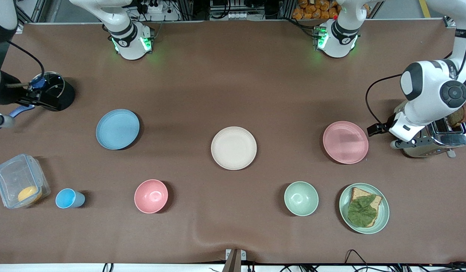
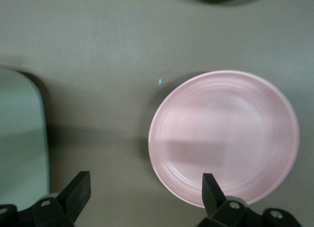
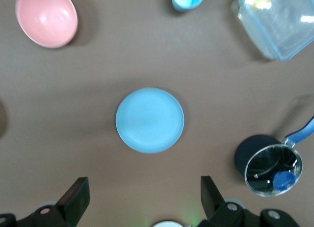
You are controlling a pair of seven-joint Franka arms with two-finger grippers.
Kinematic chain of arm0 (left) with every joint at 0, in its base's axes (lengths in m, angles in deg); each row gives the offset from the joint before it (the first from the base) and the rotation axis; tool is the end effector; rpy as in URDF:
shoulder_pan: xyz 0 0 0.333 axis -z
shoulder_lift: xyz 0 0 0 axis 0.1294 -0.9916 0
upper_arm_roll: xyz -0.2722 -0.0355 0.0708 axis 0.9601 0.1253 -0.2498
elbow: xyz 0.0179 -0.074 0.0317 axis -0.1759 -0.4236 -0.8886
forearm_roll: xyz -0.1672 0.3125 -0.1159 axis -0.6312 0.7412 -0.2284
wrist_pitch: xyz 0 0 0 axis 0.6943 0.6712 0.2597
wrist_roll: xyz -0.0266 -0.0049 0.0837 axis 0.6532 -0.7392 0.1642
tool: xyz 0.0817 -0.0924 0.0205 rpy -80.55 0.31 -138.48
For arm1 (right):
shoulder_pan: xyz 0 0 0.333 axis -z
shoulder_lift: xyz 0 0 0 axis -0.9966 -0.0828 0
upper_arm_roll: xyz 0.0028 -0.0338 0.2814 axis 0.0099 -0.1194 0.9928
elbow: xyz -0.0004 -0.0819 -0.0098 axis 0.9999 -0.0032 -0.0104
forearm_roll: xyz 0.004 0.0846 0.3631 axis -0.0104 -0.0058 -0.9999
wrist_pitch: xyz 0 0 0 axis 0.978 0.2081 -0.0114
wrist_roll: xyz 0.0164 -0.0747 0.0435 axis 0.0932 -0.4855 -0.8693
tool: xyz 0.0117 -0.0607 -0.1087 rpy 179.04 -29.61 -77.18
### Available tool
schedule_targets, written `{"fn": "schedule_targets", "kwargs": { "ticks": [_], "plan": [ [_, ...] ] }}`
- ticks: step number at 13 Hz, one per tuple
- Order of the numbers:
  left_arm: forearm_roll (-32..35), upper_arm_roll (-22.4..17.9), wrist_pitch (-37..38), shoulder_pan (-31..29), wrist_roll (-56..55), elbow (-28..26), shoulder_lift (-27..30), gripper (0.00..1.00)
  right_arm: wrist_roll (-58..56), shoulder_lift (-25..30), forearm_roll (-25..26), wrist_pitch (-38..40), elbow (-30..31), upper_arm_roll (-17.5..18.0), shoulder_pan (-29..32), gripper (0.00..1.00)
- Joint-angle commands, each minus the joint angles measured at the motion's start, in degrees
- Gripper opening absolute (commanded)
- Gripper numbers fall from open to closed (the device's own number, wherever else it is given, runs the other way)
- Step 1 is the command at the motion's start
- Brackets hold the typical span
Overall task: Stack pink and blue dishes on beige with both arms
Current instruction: 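Reach the left gripper to the pink plate while the right gripper reaches the blue plate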
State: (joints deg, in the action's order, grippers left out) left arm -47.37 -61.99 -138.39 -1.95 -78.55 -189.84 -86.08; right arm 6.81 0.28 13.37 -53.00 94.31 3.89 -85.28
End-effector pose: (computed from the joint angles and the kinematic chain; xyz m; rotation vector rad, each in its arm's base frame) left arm 0.5188 0.0444 0.2550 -3.1144 -0.1673 0.0814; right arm 0.5443 -0.0123 0.5240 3.0882 -0.2031 -0.3043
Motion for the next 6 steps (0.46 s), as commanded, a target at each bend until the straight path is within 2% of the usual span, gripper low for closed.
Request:
{"fn": "schedule_targets", "kwargs": {
  "ticks": [1, 6],
  "plan": [
    [0.4, 0.3, -2.3, -0.9, 0.9, -0.1, -3.6, 1.0, -0.9, -5.1, 0.1, 0.5, 1.2, 0.0, 1.7, 1.0],
    [0.4, 0.4, -6.0, -2.7, 0.8, 0.0, -9.7, 1.0, -10.4, -5.4, -1.2, -16.5, 17.3, 0.1, 6.1, 1.0]
  ]
}}
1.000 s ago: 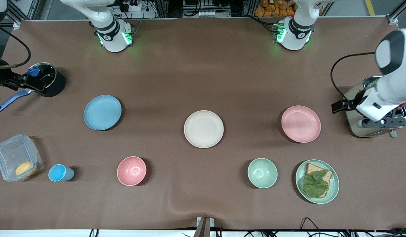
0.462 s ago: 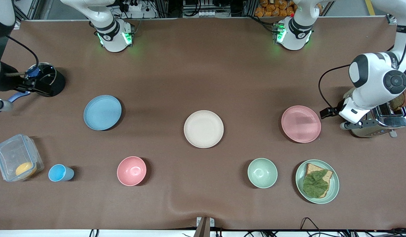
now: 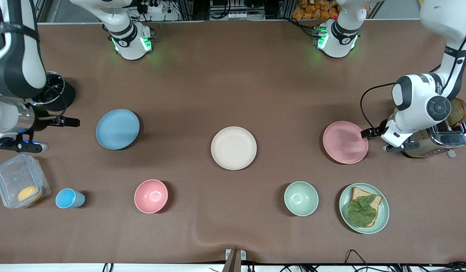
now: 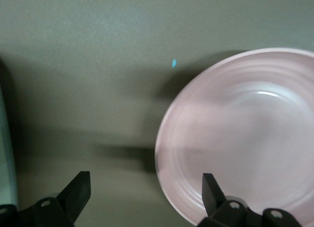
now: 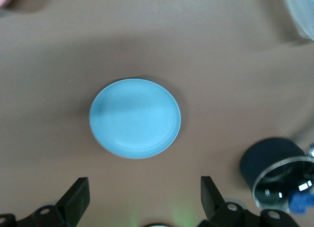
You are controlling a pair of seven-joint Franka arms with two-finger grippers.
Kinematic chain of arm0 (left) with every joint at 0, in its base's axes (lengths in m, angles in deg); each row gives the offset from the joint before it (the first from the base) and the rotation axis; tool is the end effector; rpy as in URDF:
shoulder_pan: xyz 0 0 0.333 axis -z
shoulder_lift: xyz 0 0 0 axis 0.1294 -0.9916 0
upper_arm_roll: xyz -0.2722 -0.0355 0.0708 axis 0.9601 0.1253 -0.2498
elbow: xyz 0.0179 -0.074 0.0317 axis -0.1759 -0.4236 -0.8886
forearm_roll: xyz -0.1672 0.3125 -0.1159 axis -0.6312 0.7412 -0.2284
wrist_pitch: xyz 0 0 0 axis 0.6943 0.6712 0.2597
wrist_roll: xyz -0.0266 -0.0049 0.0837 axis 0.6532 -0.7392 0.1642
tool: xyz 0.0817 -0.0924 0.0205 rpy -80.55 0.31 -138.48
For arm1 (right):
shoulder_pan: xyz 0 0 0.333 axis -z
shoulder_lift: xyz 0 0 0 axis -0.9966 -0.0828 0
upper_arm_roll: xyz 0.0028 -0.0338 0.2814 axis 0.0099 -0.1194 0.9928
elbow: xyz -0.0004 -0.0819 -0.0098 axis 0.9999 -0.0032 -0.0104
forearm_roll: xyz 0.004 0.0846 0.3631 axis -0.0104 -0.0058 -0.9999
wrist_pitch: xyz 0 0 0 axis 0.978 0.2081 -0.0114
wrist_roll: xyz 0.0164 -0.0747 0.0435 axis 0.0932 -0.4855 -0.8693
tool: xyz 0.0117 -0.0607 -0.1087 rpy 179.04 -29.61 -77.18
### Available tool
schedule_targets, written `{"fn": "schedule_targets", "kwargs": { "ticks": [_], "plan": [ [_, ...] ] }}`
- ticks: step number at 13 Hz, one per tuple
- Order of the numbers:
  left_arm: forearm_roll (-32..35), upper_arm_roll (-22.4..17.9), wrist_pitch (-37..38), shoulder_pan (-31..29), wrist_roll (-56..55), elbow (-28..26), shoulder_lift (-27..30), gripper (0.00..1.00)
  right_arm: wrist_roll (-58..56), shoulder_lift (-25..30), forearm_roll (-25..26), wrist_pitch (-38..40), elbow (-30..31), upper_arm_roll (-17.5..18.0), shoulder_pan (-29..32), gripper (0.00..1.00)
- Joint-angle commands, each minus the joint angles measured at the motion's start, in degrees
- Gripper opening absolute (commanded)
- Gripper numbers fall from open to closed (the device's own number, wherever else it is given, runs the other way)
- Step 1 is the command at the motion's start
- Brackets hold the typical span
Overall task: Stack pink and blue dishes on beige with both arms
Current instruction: 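Reach the left gripper to the pink plate while the right gripper reaches the blue plate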
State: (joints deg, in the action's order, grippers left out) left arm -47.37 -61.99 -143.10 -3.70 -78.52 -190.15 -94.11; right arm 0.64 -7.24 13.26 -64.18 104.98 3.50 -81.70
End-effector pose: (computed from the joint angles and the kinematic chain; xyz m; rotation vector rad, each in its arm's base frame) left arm 0.5106 0.0576 0.1870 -3.1257 -0.2114 0.1800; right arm 0.5592 -0.0506 0.3824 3.0874 -0.1363 -0.4992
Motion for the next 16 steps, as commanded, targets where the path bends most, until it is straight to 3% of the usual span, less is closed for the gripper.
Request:
{"fn": "schedule_targets", "kwargs": {
  "ticks": [1, 5, 9, 13, 16],
  "plan": [
    [0.3, 0.4, -1.3, -1.2, 0.7, 0.4, -2.2, 0.96, -6.9, 2.1, -1.9, -8.9, 9.8, 0.4, 3.6, 1.0],
    [-0.5, 0.5, -1.9, -1.8, 0.7, 0.6, -4.2, 0.76, -14.3, 1.4, -1.9, -23.3, 19.7, 0.4, 5.8, 1.0],
    [-0.5, 0.6, -1.9, -2.1, 0.7, 1.1, -5.0, 0.46, -20.9, -5.0, -2.2, -31.1, 21.0, 0.4, 7.7, 1.0],
    [-1.1, 0.7, -1.9, -2.7, 0.5, 1.1, -5.1, 0.0, -23.8, -10.3, -2.2, -34.8, 21.0, 0.5, 8.1, 1.0],
    [-3.0, 0.7, -1.9, -2.5, 1.1, 1.1, -4.7, 0.0, -23.7, -12.0, -2.2, -35.0, 20.9, 0.7, 7.7, 1.0]
  ]
}}
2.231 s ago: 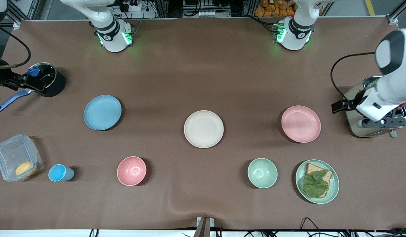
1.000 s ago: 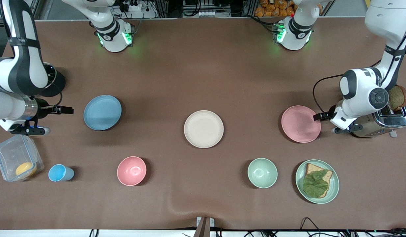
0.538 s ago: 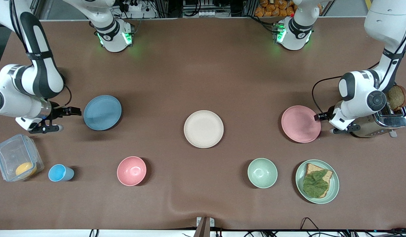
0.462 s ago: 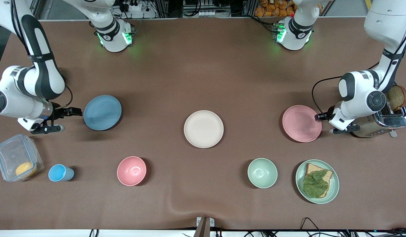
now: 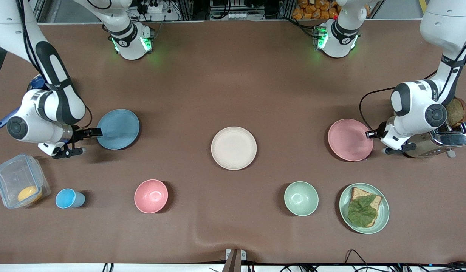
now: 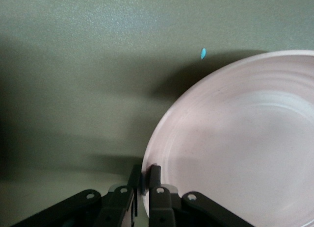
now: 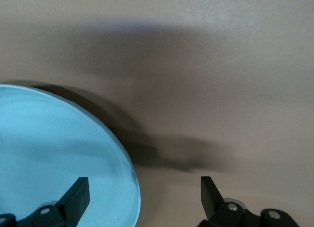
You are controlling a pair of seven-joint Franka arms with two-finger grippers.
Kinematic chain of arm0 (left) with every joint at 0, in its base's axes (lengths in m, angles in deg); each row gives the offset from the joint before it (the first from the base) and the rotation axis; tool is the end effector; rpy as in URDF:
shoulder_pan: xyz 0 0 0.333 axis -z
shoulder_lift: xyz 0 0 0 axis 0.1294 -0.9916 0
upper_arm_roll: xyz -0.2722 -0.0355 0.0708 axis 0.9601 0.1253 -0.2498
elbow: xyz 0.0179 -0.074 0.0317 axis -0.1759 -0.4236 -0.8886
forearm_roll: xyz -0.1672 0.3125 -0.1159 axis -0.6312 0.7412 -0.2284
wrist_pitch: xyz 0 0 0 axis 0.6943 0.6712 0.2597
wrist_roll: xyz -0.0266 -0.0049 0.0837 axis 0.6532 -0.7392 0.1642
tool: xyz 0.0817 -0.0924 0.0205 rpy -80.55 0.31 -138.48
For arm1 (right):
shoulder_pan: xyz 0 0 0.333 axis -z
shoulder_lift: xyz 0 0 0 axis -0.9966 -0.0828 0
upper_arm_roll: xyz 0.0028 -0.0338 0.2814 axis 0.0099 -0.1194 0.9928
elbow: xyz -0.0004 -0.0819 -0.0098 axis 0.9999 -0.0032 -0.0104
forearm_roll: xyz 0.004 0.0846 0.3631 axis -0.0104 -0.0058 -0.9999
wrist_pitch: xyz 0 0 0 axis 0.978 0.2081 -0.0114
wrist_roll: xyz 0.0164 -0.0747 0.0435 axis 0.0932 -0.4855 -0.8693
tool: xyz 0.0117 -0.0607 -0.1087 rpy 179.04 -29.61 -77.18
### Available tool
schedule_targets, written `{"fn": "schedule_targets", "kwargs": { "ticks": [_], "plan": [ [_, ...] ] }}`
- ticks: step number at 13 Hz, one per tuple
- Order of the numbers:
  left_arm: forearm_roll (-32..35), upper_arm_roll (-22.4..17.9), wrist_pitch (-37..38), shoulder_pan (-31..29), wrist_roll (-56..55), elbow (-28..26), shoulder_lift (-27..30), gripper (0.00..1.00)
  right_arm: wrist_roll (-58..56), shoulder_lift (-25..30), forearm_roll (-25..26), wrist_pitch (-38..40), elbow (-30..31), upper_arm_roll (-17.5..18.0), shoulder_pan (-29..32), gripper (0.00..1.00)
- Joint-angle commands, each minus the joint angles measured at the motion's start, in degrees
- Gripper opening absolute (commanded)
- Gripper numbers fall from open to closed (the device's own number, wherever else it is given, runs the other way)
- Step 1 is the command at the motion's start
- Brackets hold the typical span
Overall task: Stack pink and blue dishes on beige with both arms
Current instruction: 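Grasp the pink plate rim with the left gripper and lift it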
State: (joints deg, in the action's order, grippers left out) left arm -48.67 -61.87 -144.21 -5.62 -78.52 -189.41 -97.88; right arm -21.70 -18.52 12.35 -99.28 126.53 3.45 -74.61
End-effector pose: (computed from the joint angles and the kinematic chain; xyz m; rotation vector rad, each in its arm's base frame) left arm 0.5060 0.0721 0.1591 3.0996 0.2875 -0.2297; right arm 0.5114 -0.1110 0.1600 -3.0322 -0.2676 0.4159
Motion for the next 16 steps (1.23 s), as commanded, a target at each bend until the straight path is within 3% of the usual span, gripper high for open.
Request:
{"fn": "schedule_targets", "kwargs": {
  "ticks": [1, 2, 5, 7, 8, 11, 16],
  "plan": [
    [-1.6, 0.6, -0.7, -0.6, 1.2, 0.4, -0.5, 0.0, -1.5, -0.9, -1.3, 0.1, -0.6, 0.7, 0.5, 1.0],
    [-1.6, 0.6, -0.3, -0.5, 1.3, 0.5, -0.1, 0.0, -1.5, -1.2, -1.3, 0.1, -0.6, 0.7, 0.3, 0.93],
    [-1.8, 2.7, 3.5, -0.7, 1.2, 0.9, 3.4, 0.0, -1.8, -2.2, -1.4, 0.3, -0.7, 0.8, 0.4, 0.38],
    [-5.0, 4.6, 11.5, -0.7, 1.1, 4.4, 6.5, 0.0, -1.7, -2.4, -1.4, 0.6, -0.9, 0.9, 0.5, 0.11],
    [-6.3, 4.9, 17.6, -0.6, 1.1, 7.9, 7.0, 0.0, -1.7, -2.5, -1.4, 0.6, -1.0, 0.9, 0.4, 0.03],
    [-7.8, 7.8, 32.3, -0.3, -0.9, 19.0, 7.1, 0.0, -1.7, -2.7, -4.5, 2.8, -1.9, 0.9, 0.3, 0.0],
    [-7.0, 19.2, 41.8, 0.1, -17.2, 30.8, 6.9, 0.0, -1.5, -2.7, -5.6, 12.2, -7.8, 0.9, -0.2, 0.0]
  ]
}}
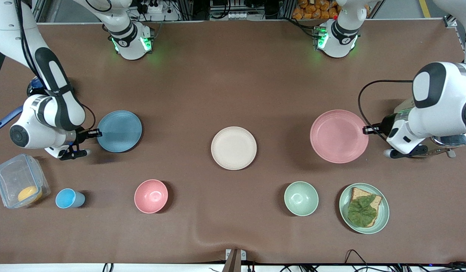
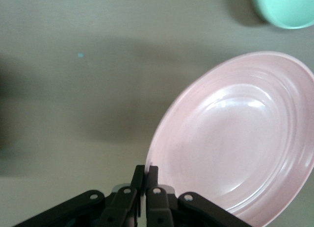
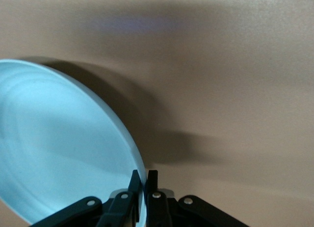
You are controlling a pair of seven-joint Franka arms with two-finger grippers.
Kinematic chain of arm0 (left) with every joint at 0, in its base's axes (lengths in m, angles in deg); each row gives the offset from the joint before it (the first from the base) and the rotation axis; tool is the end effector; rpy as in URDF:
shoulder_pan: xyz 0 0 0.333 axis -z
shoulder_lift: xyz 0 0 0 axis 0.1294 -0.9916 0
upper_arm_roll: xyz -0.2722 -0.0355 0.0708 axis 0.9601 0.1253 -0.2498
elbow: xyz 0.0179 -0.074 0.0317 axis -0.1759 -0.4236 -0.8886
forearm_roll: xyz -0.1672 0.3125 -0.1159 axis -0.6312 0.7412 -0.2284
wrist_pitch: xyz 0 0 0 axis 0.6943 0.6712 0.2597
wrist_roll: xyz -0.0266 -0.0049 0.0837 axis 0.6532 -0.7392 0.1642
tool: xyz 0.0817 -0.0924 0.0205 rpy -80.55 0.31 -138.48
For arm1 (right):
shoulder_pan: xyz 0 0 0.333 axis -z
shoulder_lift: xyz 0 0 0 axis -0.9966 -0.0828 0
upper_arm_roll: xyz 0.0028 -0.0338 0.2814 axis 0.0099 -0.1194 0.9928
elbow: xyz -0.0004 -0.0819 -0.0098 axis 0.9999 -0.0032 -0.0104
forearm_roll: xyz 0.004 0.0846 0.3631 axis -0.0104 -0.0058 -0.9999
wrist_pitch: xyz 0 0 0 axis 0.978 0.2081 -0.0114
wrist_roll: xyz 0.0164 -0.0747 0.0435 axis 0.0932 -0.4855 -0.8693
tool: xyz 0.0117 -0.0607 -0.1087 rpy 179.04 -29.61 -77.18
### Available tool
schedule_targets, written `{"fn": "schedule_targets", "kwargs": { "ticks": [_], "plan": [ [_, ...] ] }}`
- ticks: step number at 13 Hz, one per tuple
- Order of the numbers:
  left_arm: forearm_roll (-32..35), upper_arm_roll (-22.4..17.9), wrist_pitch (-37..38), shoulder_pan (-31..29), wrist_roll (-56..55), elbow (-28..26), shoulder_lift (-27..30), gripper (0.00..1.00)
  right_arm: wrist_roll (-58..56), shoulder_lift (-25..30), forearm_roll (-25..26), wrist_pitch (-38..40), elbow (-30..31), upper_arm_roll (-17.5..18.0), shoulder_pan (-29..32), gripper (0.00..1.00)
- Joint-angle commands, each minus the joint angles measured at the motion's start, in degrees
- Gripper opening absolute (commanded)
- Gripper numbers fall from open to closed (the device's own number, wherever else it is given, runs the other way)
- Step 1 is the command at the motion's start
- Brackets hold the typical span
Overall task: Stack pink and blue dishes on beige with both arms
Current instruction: 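Grasp the pink plate rim with the left gripper and lift it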
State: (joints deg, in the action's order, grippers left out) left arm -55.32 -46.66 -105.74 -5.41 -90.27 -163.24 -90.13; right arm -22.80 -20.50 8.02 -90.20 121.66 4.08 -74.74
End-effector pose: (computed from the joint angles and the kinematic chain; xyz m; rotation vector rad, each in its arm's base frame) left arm 0.5683 -0.0701 0.3755 2.9851 0.2540 -0.3664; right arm 0.5178 -0.0999 0.1629 -2.9248 -0.2308 0.5287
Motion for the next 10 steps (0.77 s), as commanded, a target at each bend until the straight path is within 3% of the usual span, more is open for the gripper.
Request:
{"fn": "schedule_targets", "kwargs": {
  "ticks": [1, 2, 7, 10],
  "plan": [
    [-0.2, 6.7, 3.4, 0.2, -8.5, 5.8, -1.0, 0.0, -0.4, -0.7, -1.4, 5.9, -4.8, 0.3, 0.0, 0.0],
    [-0.1, 8.4, 3.4, 1.0, -10.7, 6.6, -1.0, 0.0, -0.5, -0.7, -1.5, 8.8, -6.6, 0.3, 0.0, 0.0],
    [1.5, 8.7, 2.7, 10.1, -22.6, 9.4, -1.7, 0.0, -0.4, -0.7, -1.5, 13.5, -10.0, 0.4, -0.1, 0.0],
    [2.4, 8.7, -3.0, 19.1, -35.8, 8.3, -6.7, 0.0, -0.4, -0.7, -1.5, 15.1, -11.4, 0.4, -0.4, 0.0]
  ]
}}
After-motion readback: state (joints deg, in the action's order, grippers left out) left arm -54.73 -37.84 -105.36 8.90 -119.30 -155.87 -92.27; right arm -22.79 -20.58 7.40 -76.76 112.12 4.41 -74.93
